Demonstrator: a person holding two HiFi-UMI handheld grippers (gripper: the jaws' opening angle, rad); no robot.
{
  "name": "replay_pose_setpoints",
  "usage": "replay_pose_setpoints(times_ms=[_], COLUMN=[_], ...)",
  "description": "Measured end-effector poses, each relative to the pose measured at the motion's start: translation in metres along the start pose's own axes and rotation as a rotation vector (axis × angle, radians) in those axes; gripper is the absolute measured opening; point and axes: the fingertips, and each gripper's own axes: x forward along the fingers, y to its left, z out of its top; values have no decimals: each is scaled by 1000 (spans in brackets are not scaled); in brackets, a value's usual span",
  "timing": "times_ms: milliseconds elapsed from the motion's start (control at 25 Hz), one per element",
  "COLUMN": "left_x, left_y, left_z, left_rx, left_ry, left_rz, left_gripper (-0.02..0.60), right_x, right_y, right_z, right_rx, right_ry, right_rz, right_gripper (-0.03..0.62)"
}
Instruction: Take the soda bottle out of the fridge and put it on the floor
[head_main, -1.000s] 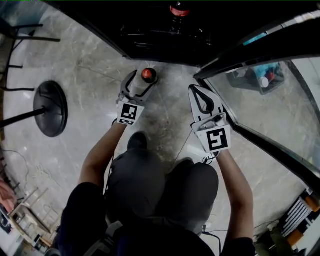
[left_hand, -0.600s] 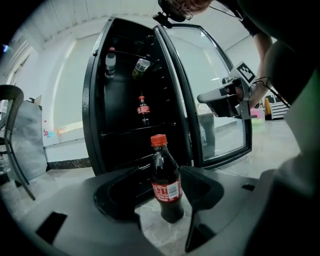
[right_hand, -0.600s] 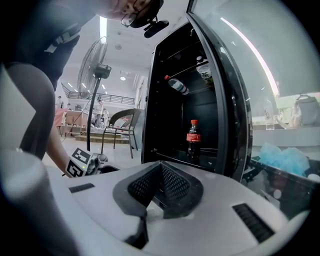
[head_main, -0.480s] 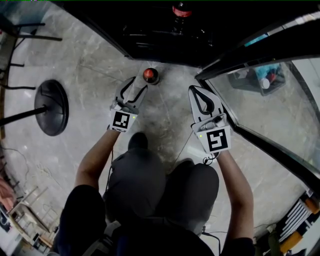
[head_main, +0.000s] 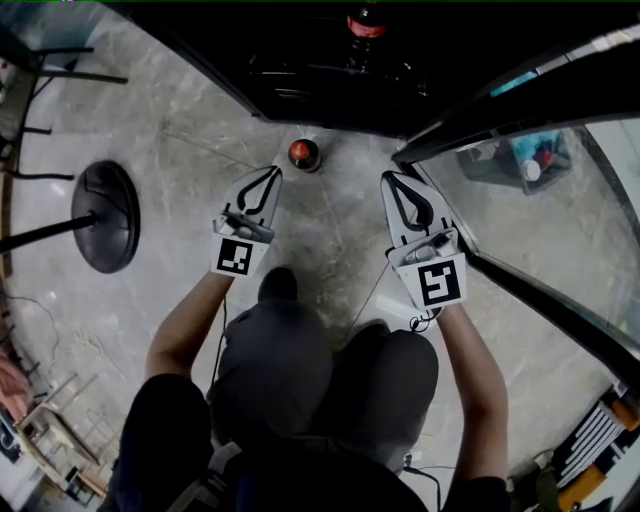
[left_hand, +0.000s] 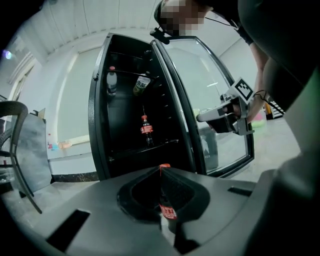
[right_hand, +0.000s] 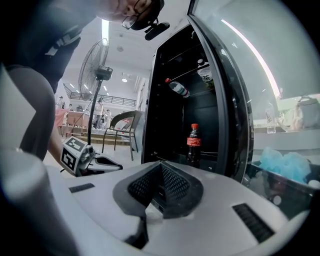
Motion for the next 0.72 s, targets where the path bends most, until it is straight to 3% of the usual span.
replay_pose_setpoints(times_ms=[240,400,440,560,720], left_x=[-5,-13,-15,-24,-40], left_y=[6,13,14,13,23], left_z=[27,69,83,128,201], left_rx=[-9,-36,-17,146,160], left_ry=[4,-11,-8,36,43], left_rz=[2,17,13,-47,-59], left_gripper=[24,23,23,23,23], right_x=[-4,-16,-19,-31,-47], right_y=[2,6,5,1,0], right_z=[14,47,56,92,155], right_rx=[-5,-20,-16,-2,14], right_ry=[-18,-29,-30,-40,-43], right_rz=[2,3,0,-18,-50], right_gripper=[18,18,18,18,18])
